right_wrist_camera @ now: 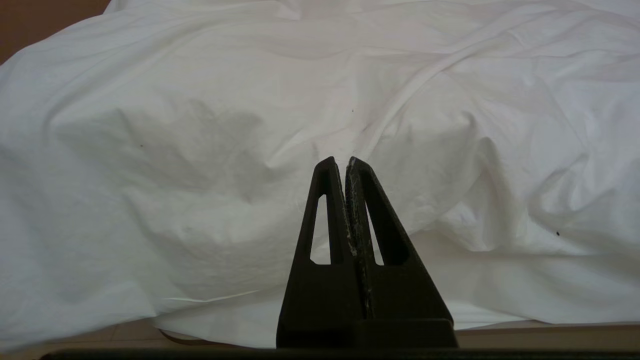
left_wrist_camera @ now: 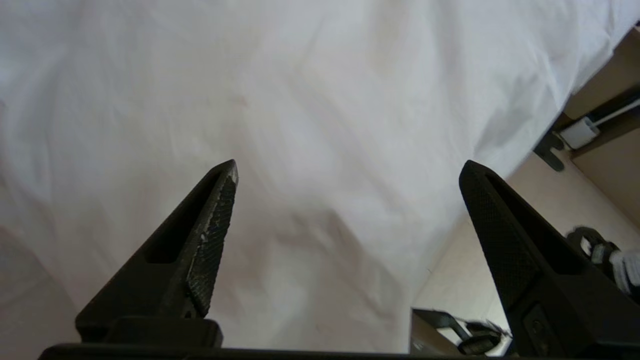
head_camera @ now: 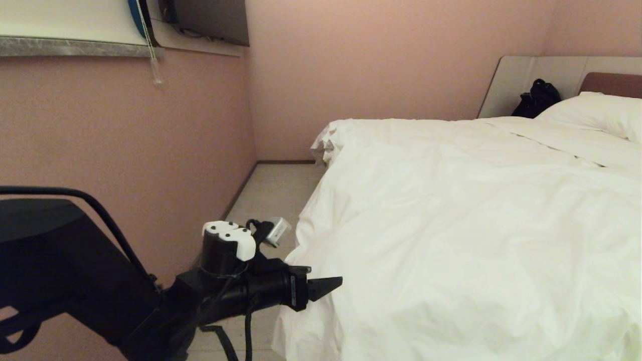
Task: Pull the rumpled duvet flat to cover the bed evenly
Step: Flatten the corners of the folded blanket
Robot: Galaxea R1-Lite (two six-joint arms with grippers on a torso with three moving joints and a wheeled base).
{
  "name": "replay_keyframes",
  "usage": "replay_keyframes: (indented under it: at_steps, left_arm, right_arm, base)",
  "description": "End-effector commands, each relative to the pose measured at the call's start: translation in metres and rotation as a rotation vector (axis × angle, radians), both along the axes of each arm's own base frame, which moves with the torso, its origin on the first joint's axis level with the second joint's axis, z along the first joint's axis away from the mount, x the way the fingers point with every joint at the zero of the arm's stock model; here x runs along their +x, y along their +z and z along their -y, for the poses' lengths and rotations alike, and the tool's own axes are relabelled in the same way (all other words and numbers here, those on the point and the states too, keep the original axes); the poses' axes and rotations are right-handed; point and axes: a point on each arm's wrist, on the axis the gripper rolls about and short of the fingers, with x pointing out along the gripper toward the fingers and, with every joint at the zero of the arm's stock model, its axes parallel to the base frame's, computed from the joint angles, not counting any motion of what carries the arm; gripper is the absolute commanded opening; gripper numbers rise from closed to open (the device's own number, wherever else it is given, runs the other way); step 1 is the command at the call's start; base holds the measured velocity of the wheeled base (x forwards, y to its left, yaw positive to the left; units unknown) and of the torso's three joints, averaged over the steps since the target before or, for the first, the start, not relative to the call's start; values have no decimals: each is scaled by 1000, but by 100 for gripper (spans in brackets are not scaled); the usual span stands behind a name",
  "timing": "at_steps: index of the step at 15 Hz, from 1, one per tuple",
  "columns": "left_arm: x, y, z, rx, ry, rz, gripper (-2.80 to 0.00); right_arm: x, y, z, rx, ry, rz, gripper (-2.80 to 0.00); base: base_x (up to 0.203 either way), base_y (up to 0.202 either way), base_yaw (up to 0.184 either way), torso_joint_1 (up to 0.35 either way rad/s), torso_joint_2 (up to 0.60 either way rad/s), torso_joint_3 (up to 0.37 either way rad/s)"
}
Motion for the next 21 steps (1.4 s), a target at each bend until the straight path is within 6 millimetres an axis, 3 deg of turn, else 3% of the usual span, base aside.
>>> replay_keyframes:
  at_steps: [1,8,21]
  left_arm:
    - [10,0,6,2,-2,9,0]
    - [39,-22,10,111,8,33,0]
    - [41,-39,27,167,-35,58,0]
  right_arm:
    - [0,0,0,0,1,1,-280]
    - [0,0,0,0,0,1,-280]
    - [0,0,0,0,0,1,-280]
  base:
    - [0,0,0,0,0,0]
    - [0,0,0,0,0,0]
    - [0,0,0,0,0,0]
